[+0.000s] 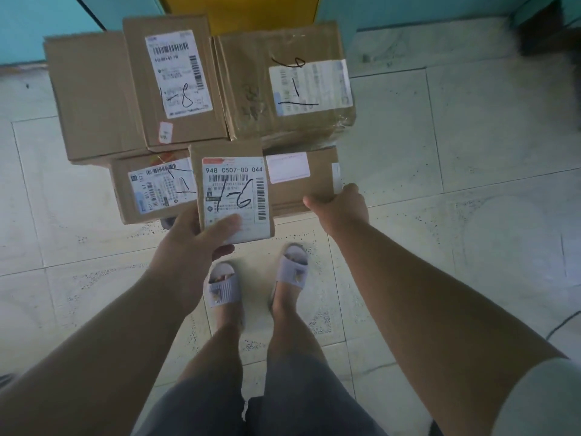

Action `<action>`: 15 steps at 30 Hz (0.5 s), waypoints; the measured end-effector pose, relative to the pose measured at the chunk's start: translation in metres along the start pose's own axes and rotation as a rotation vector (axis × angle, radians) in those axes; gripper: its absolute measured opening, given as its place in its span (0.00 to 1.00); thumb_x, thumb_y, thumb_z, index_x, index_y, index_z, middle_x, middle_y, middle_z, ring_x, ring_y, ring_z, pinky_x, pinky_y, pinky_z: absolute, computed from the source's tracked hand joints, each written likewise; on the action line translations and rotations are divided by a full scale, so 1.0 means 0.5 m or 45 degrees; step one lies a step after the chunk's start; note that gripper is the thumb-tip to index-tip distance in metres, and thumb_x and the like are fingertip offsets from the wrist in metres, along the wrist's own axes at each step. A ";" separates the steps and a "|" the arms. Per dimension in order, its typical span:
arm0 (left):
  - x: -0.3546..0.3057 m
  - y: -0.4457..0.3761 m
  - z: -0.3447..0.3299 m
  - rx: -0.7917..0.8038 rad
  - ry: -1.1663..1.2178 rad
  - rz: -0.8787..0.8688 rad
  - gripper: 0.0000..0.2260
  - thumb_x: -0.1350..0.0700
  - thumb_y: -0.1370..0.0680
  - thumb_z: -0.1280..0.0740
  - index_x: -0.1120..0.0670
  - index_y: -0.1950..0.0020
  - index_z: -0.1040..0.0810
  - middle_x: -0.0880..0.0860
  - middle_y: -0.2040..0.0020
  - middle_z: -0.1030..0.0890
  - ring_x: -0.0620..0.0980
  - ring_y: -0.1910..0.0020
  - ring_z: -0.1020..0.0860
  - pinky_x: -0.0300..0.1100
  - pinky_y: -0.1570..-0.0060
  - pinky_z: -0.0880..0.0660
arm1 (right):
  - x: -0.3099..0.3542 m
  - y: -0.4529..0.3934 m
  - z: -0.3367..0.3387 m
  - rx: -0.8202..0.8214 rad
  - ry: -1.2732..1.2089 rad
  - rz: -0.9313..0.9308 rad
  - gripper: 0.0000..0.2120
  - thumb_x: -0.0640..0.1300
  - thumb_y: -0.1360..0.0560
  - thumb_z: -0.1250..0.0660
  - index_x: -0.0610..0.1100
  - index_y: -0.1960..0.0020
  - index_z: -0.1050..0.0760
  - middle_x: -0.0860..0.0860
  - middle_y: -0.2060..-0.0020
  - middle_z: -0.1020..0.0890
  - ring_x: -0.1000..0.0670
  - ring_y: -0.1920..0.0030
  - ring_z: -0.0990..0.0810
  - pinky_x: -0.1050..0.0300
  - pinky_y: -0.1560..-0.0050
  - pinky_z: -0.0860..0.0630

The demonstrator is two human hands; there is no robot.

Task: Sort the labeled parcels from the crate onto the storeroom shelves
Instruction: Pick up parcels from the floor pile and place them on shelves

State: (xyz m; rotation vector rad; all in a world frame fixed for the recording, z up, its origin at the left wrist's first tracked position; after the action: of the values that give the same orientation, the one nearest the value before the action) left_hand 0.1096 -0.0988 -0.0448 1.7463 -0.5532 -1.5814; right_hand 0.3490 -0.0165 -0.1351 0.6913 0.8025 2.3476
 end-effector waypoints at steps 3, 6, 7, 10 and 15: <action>-0.016 0.016 0.010 -0.006 0.002 -0.011 0.13 0.51 0.27 0.28 0.46 0.43 0.22 0.47 0.44 0.16 0.50 0.43 0.18 0.55 0.37 0.24 | 0.002 0.020 0.028 0.035 -0.115 0.072 0.29 0.58 0.30 0.26 0.44 0.38 0.30 0.49 0.49 0.21 0.45 0.51 0.20 0.51 0.54 0.19; -0.053 0.056 0.016 0.030 0.011 -0.043 0.13 0.53 0.25 0.29 0.45 0.42 0.22 0.46 0.45 0.15 0.50 0.43 0.19 0.54 0.36 0.25 | 0.013 0.070 0.081 0.073 -0.367 0.112 0.18 0.52 0.28 0.29 0.43 0.43 0.25 0.49 0.56 0.17 0.48 0.60 0.17 0.58 0.69 0.21; -0.070 0.075 0.017 0.044 0.018 -0.054 0.12 0.55 0.25 0.29 0.45 0.42 0.22 0.46 0.45 0.15 0.49 0.43 0.18 0.54 0.36 0.25 | 0.021 0.095 0.105 0.093 -0.455 0.115 0.17 0.50 0.27 0.30 0.42 0.43 0.25 0.48 0.56 0.16 0.49 0.61 0.15 0.58 0.68 0.19; -0.133 0.142 0.030 0.081 0.027 -0.111 0.14 0.55 0.26 0.29 0.46 0.41 0.22 0.47 0.45 0.15 0.50 0.43 0.18 0.55 0.36 0.25 | 0.047 0.180 0.186 0.092 -0.600 0.187 0.16 0.47 0.25 0.29 0.42 0.42 0.27 0.47 0.54 0.16 0.47 0.61 0.13 0.51 0.61 0.15; -0.251 0.269 0.042 0.216 0.090 -0.238 0.18 0.59 0.24 0.30 0.51 0.34 0.25 0.52 0.42 0.16 0.53 0.45 0.16 0.46 0.51 0.18 | 0.086 0.350 0.344 -0.036 -0.834 0.323 0.19 0.43 0.25 0.28 0.42 0.37 0.29 0.45 0.50 0.17 0.47 0.59 0.14 0.59 0.63 0.18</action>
State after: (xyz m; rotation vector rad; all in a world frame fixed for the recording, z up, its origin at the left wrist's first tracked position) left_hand 0.0881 -0.1018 0.1391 2.0232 -0.5151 -1.6316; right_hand 0.3662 -0.0398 0.1123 1.5115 0.4002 2.1149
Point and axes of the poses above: each hand's wrist, its own y-axis away from the middle knuckle, its own z-axis out of the back of the hand, x = y × z, the point moved 4 cm from there along -y, towards the middle knuckle
